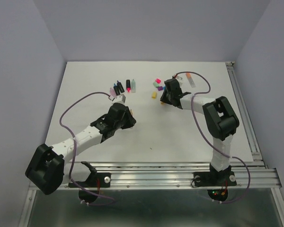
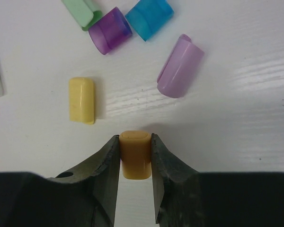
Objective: Open the pen caps
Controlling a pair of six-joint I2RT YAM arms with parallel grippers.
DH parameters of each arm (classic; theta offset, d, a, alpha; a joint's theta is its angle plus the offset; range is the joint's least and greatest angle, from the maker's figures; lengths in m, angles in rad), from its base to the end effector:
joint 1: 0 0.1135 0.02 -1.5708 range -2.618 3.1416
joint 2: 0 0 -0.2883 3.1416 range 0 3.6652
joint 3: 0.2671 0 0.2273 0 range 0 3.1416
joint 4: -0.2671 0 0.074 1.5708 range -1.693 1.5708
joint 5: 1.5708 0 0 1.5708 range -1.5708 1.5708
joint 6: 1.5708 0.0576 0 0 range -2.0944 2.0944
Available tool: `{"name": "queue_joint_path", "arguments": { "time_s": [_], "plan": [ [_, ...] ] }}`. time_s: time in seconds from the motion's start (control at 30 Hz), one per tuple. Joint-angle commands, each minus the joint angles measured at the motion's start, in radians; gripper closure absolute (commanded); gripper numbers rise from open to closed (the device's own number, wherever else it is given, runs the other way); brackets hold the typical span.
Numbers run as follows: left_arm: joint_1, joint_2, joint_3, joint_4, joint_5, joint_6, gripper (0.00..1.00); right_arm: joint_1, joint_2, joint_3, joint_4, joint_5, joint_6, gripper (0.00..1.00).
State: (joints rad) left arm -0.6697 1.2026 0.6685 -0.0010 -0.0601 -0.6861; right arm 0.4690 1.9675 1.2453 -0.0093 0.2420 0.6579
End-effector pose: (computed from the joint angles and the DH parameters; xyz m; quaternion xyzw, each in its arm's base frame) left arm 0.1970 -0.1516 0.2555 -0.0220 0.8683 -0.2900 0.4018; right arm 0.3918 0.1831 0.1927 0.1345 0.8979 0.1228 0.4008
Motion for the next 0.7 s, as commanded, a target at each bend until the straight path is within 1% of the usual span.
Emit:
{"name": "queue_joint_path", "arguments": {
  "time_s": [0.0,0.03,0.07,0.13,0.2,0.23,0.3,0.33,0.43,0.47,0.5,0.53,0.6,0.63,0.67],
  "plan": [
    [0.031,-0.008,0.051,0.002,0.008,0.055,1.0,0.003,0.04,0.109,-0.016,-0.013,-0.024,0.88],
    [0.038,-0.005,0.052,0.002,0.009,0.06,1.0,0.003,0.048,0.117,-0.021,-0.012,-0.024,0.85],
    [0.048,0.0,0.055,0.002,0.011,0.063,1.0,0.003,0.059,0.137,-0.024,-0.007,-0.021,0.8],
    [0.059,0.008,0.06,0.002,0.016,0.075,1.0,0.003,0.07,0.158,-0.043,-0.009,-0.021,0.78],
    [0.076,0.02,0.065,0.002,0.023,0.082,1.0,0.003,0.077,0.187,-0.061,-0.013,-0.024,0.72],
    [0.081,0.025,0.066,0.002,0.029,0.088,1.0,0.003,0.077,0.193,-0.073,-0.015,-0.026,0.64],
    [0.088,0.04,0.075,0.002,0.026,0.097,1.0,0.003,0.061,0.2,-0.078,-0.024,-0.033,0.44],
    [0.088,0.046,0.08,0.002,0.022,0.103,1.0,0.003,0.054,0.203,-0.083,-0.027,-0.038,0.37],
    [0.093,0.066,0.101,-0.031,0.014,0.122,1.0,0.003,0.01,0.203,-0.103,-0.032,-0.05,0.29],
    [0.094,0.074,0.114,-0.033,0.014,0.131,1.0,0.003,-0.01,0.192,-0.106,-0.026,-0.052,0.22],
    [0.097,0.08,0.12,-0.033,0.014,0.137,1.0,0.003,-0.028,0.183,-0.112,-0.024,-0.052,0.19],
    [0.101,0.086,0.126,-0.031,0.016,0.143,1.0,0.003,-0.08,0.166,-0.11,-0.021,-0.05,0.13],
    [0.104,0.112,0.153,-0.034,0.014,0.166,1.0,0.002,-0.142,0.094,-0.109,-0.02,-0.043,0.08],
    [0.107,0.126,0.166,-0.037,0.013,0.171,1.0,0.003,-0.213,0.062,-0.094,-0.018,-0.038,0.0],
    [0.111,0.153,0.187,-0.04,0.013,0.18,1.0,0.003,-0.244,-0.011,-0.084,-0.007,-0.035,0.0]
  ]
}}
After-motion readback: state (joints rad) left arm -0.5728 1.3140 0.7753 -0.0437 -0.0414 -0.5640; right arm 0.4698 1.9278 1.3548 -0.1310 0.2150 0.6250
